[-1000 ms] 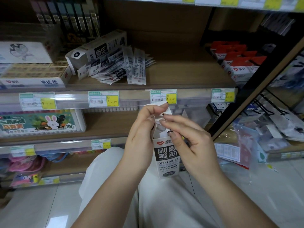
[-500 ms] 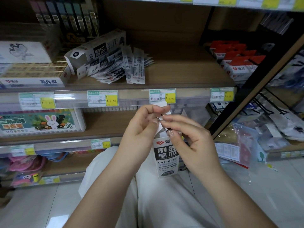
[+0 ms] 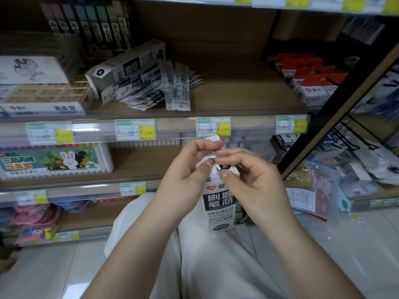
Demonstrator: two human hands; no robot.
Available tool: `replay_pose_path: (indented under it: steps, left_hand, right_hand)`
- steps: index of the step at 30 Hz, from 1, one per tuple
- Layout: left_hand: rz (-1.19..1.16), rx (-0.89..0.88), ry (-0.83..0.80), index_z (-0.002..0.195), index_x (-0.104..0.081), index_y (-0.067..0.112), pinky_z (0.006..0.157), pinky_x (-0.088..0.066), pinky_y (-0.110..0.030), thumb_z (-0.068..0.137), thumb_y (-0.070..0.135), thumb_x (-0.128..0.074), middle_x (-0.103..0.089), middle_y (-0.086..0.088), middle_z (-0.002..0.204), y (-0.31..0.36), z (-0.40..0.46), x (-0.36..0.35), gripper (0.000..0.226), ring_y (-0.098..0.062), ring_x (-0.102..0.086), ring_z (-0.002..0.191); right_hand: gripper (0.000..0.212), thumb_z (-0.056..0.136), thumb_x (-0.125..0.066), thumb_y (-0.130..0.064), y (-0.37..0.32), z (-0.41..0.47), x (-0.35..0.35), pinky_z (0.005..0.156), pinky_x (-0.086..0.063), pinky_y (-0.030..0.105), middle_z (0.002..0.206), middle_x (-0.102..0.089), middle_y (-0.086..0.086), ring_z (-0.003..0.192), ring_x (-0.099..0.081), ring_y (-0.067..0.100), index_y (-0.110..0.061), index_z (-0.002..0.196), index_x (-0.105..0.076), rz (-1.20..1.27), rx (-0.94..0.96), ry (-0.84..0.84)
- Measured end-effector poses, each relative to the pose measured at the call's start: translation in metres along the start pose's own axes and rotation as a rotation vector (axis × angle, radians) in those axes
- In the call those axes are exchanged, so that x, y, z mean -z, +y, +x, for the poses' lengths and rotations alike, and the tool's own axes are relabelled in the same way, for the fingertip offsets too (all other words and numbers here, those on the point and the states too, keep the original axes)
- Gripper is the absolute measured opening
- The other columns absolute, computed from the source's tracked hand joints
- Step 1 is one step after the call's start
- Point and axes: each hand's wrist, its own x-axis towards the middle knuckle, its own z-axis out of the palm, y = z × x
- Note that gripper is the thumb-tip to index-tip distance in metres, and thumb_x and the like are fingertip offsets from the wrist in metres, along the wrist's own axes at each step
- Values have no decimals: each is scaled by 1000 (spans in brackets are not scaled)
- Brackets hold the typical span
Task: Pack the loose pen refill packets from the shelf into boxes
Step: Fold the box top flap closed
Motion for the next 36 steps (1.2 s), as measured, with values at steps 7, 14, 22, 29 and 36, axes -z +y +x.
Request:
replay_pose_path:
  steps: [7,14,22,29,36]
  left_hand:
    - [-31,-3,-6,97,-55,19,102,-43,-38,92,-1,-42,-64,3,121,-3,0,0,25,-13,-56,118]
    - [-163,4,46,83,-63,25,96,-46,-39,85,21,-40,-67,4,117,-2,-4,0,23,-16,-61,112]
    - [-61,-38,-44,93,-57,19,98,-44,-31,80,16,-48,-66,10,116,-2,-4,-4,15,-6,-57,115]
    - [27,-69,-85,93,-59,33,91,-50,-31,74,38,-56,-59,13,126,-7,-3,3,20,-5,-55,118]
    - [146,-102,-122,97,-56,33,95,-47,-33,77,38,-53,-54,20,130,-8,-3,3,20,-3,-48,125]
  right_hand:
    - [13,70,-65,-24,-2,-1,-2,85,-46,19,99,-68,-12,100,-63,7,-31,81,-66,-11,29,16]
    - [25,71,-62,-4,-2,-3,-4,86,-46,19,97,-69,-8,100,-63,7,-26,84,-66,89,-16,38]
    - [27,72,-62,-6,1,-2,-6,85,-48,27,94,-68,-11,99,-63,10,-33,79,-65,-58,55,119]
    - [28,74,-49,-18,-1,-4,6,94,-42,20,114,-66,-1,114,-57,11,-13,93,-68,89,2,-61]
    - [33,75,-47,5,0,-8,7,90,-42,12,113,-67,-10,112,-58,4,-13,94,-68,222,-62,-69]
